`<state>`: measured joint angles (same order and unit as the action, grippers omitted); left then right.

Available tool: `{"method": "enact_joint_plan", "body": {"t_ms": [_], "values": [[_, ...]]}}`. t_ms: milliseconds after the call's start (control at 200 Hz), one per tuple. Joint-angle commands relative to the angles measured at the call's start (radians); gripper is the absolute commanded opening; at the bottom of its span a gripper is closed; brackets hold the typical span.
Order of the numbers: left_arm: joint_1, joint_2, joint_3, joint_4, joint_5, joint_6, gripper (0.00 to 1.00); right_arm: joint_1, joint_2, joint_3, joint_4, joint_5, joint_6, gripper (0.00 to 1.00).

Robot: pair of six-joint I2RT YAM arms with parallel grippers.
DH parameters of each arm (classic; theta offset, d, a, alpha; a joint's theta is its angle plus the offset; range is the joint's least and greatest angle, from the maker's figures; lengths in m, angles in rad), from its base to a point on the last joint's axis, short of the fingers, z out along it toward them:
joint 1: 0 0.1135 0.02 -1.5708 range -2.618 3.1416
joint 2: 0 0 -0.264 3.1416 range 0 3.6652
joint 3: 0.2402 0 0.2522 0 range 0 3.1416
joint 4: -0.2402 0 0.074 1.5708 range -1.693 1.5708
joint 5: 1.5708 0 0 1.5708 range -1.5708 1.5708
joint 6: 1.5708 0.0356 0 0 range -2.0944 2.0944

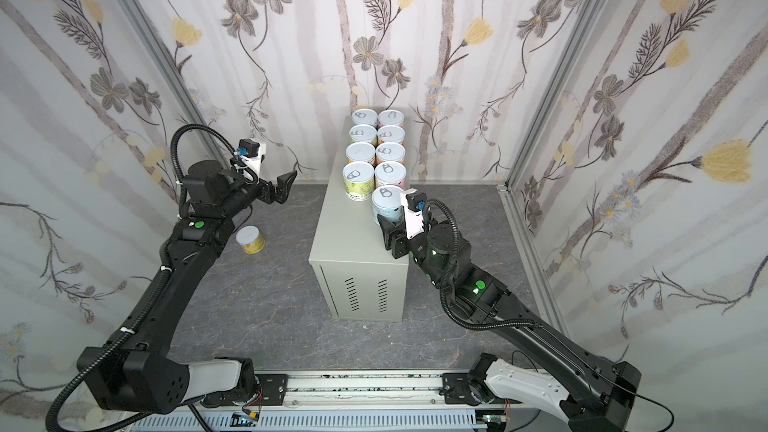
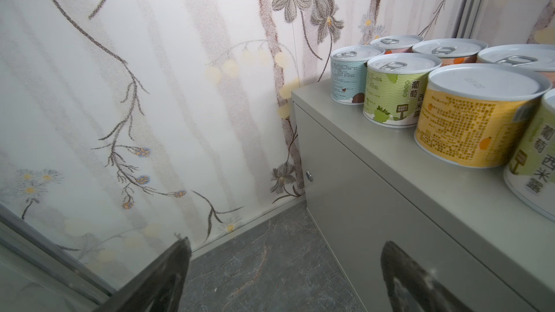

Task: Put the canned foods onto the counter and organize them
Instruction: 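Push the pale blue can toward the group with the right gripper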

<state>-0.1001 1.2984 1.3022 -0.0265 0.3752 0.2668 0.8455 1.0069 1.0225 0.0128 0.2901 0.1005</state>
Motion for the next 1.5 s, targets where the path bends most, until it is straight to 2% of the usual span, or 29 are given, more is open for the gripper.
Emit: {"method": "enact_joint_plan", "body": {"t_ms": [0,260,774,1494], "values": [[0.002,-0.001,-0.001,0.011,0.014,0.018,1.00,0.001,0.005,-0.009,-0.069,-0.004,0.006,0.69],[0.002,-0.001,-0.001,0.014,0.023,0.014,1.00,0.000,0.004,-0.016,-0.078,0.013,0.005,0.74],[0.000,0.016,0.005,0.020,0.051,-0.005,1.00,-0.002,-0.007,-0.040,-0.079,0.029,0.009,0.71],[0.000,0.009,0.002,0.010,0.047,-0.001,1.00,-0.005,-0.017,-0.068,-0.079,0.016,0.023,0.73]]}}
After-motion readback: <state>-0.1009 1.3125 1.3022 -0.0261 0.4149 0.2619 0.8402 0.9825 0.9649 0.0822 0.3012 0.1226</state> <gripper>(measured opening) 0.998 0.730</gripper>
